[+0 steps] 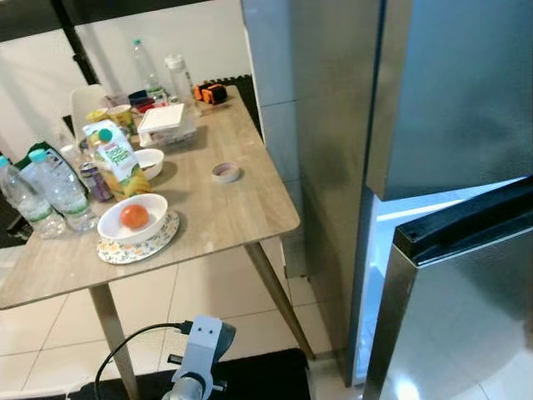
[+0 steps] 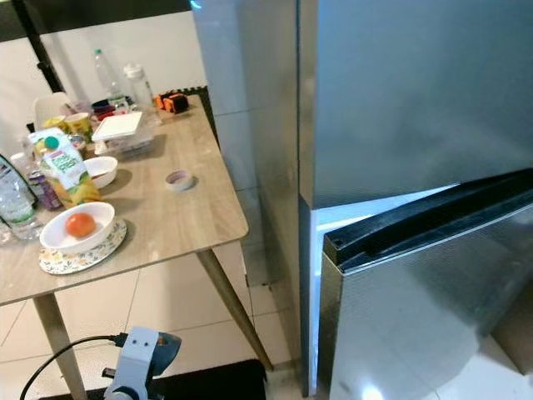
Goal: Restocking fridge
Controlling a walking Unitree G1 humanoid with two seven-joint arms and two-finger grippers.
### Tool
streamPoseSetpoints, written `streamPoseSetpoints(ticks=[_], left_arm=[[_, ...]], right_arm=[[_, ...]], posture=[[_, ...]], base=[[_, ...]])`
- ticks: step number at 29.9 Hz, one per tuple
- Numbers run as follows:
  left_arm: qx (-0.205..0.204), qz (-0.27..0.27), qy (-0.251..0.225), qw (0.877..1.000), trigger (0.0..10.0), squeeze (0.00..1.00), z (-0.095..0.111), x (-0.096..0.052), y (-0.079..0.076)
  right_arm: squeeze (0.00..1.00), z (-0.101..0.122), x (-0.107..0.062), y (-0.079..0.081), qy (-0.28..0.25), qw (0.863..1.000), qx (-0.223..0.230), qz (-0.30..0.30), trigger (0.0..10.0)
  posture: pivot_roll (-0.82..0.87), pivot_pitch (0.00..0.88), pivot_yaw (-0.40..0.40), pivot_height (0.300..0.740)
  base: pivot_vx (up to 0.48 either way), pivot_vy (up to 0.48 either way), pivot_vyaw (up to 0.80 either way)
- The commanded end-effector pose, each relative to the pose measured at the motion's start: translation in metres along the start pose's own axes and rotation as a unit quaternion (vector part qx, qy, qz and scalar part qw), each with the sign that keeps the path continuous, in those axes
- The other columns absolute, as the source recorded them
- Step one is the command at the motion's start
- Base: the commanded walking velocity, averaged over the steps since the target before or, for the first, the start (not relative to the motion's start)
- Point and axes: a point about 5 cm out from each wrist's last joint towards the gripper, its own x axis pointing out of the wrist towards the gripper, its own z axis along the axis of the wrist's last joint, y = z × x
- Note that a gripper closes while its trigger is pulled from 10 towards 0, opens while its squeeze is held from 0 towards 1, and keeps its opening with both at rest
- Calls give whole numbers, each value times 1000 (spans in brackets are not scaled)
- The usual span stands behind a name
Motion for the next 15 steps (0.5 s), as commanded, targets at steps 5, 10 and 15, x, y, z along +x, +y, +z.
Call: streamPoseSetpoints(ticks=[5,10,15], left_arm=[[2,19,30,999,10000,0,-13,-4,8],[-2,26,45,999,10000,0,-20,-7,10],[-11,35,61,998,10000,0,-27,-10,13]], right_arm=[[0,-66,-44,-26,115,968,0,-223,10000],[0,-108,-79,-30,217,908,-16,-358,10000],[0,-160,-110,-10,355,857,-40,-370,10000]], posture=[[-271,0,91,740],[-264,0,83,740],[-246,0,76,740]], base=[[0,0,0],[0,0,0],[0,0,0]])
